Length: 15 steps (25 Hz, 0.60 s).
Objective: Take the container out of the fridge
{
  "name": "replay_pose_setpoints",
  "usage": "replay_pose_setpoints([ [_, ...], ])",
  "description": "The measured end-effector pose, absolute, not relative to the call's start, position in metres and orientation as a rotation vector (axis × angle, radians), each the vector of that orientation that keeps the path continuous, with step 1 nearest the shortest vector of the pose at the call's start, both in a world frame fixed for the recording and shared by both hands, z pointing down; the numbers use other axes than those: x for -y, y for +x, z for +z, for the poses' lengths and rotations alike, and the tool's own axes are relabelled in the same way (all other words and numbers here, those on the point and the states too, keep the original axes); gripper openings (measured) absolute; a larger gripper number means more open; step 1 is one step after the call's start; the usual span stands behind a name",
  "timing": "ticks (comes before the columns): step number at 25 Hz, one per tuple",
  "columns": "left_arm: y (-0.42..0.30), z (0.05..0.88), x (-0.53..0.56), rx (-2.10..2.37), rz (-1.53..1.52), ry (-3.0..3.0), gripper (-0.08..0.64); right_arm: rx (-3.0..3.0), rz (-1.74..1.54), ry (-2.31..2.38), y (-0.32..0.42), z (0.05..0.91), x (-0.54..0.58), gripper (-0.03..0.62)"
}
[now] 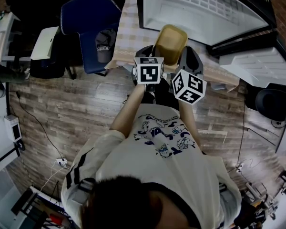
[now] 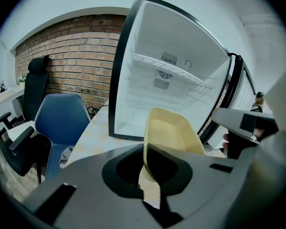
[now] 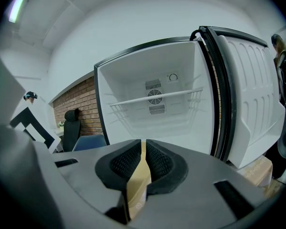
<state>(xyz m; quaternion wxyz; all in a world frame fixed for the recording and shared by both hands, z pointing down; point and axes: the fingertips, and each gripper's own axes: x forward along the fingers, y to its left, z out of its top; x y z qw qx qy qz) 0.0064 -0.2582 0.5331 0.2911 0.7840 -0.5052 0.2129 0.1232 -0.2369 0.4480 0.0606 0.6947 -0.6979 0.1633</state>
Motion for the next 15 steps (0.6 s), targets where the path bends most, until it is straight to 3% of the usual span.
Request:
replay_pose_setpoints([
  [15, 0.0053, 0.5311, 0.2617, 1.356, 0.567, 2.109, 0.031, 2.100, 0.491, 2.110, 0.1245, 0.4474, 0.2357, 0.051],
])
